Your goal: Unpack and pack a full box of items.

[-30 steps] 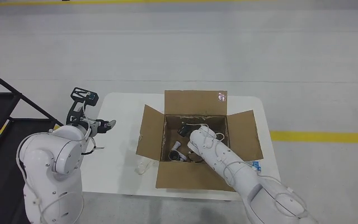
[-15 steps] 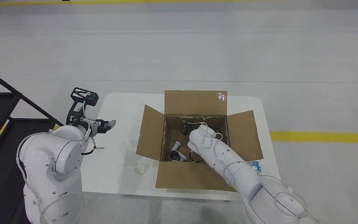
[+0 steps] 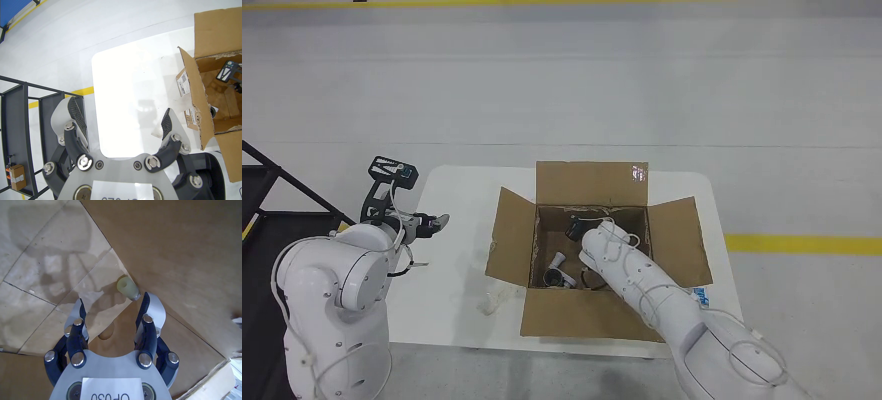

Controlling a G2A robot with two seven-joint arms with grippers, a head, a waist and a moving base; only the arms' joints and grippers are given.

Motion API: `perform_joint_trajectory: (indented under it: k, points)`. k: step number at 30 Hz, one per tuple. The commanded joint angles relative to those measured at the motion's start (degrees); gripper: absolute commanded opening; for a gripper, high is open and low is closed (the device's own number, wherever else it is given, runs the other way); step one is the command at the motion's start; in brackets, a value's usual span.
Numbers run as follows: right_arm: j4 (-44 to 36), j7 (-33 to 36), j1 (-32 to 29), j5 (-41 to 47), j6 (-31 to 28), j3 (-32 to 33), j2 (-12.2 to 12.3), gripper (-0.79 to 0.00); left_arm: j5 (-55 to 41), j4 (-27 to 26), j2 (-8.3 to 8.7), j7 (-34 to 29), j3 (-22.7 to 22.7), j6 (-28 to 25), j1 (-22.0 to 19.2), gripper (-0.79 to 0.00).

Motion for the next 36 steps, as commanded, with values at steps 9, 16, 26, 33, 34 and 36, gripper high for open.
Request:
perform_joint_trajectory:
  k: [9, 16, 26, 33, 34, 36]
  points:
    - [3.3, -1.4, 0.8, 1.5, -3.7, 0.5, -1.1, -0.268, 0.0, 0.0, 0.00, 0.0, 0.0, 0.0, 0.0, 0.000]
    - [3.7, -2.5, 1.0, 2.0, -7.6, 0.6, -1.5, -0.345, 0.0, 0.0, 0.00, 0.0, 0.0, 0.0, 0.0, 0.000]
    - [5.5, -4.8, 2.1, 1.1, -2.7, 1.8, -1.4, -0.317, 0.0, 0.0, 0.00, 0.0, 0.0, 0.0, 0.0, 0.000]
    - [6.9, -5.6, 2.5, 1.2, -1.6, 2.4, -1.5, -0.311, 0.0, 0.0, 0.00, 0.0, 0.0, 0.0, 0.0, 0.000]
    - [7.1, -5.5, 2.6, 1.0, -1.4, 2.4, -1.5, -0.305, 0.0, 0.0, 0.00, 0.0, 0.0, 0.0, 0.0, 0.000]
    - [7.4, -5.7, 2.6, 0.9, -1.2, 2.5, -1.6, -0.283, 0.0, 0.0, 0.00, 0.0, 0.0, 0.0, 0.0, 0.000]
